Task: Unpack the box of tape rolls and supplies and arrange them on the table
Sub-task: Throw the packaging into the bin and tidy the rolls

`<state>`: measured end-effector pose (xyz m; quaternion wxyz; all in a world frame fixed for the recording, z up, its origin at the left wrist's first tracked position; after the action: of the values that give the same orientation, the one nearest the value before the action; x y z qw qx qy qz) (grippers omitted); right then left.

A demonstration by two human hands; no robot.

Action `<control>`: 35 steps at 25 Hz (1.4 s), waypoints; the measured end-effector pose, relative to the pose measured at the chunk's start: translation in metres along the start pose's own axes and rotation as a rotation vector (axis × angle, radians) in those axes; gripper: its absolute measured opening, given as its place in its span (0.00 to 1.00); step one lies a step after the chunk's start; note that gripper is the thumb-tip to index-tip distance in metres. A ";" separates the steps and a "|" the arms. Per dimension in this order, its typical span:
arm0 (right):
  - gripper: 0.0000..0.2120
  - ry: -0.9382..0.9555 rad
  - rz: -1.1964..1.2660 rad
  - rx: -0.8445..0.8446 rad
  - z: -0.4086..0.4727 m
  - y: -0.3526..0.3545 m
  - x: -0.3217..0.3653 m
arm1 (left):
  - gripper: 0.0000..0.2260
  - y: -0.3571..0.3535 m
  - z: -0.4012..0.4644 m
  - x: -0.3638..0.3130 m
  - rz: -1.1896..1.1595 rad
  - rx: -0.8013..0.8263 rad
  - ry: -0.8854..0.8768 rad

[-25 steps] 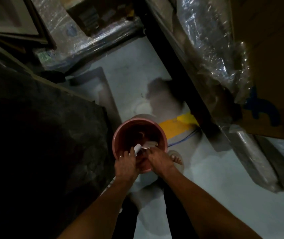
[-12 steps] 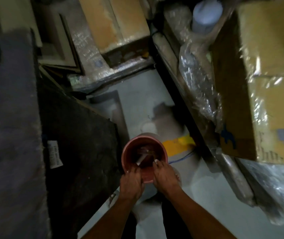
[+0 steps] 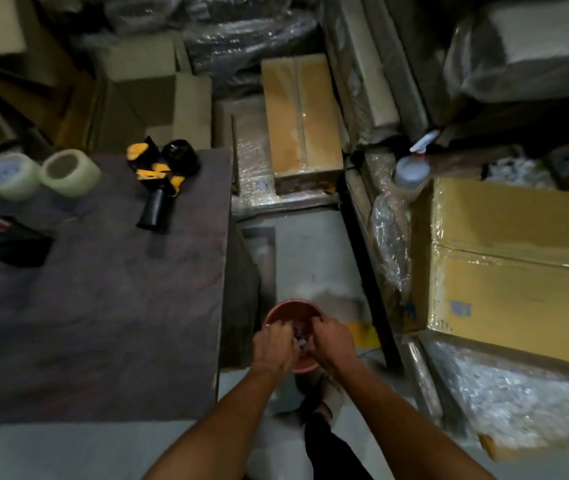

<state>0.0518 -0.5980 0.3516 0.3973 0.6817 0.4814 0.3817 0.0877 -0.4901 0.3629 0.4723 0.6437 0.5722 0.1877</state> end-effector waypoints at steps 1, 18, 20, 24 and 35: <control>0.18 0.000 0.003 0.010 -0.010 0.008 0.007 | 0.12 0.010 -0.012 -0.003 0.000 -0.021 -0.010; 0.15 0.117 -0.026 -0.253 -0.137 0.089 0.239 | 0.13 0.116 -0.222 0.203 -0.176 -0.407 0.023; 0.14 0.187 -0.040 -0.236 -0.143 0.081 0.290 | 0.13 0.121 -0.247 0.247 -0.189 -0.429 0.099; 0.14 0.329 -0.085 -0.202 -0.139 0.067 0.385 | 0.12 0.135 -0.286 0.330 -0.227 -0.484 0.235; 0.14 0.443 -0.081 -0.145 -0.048 0.057 0.576 | 0.13 0.204 -0.267 0.530 -0.297 -0.545 0.363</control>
<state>0.1699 -0.0493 0.5016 0.3450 0.5309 0.5552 0.5393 0.1386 0.1197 0.5017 0.5393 0.3603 0.6630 0.3738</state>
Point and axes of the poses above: each hand's wrist, its own z-axis towards the middle knuckle, its own y-axis out of the back of the hand, x = y × z, the point moved 8 cm from there along z, towards the middle knuckle, and after that the axes turned 8 degrees about -z, right-handed, at the moved point
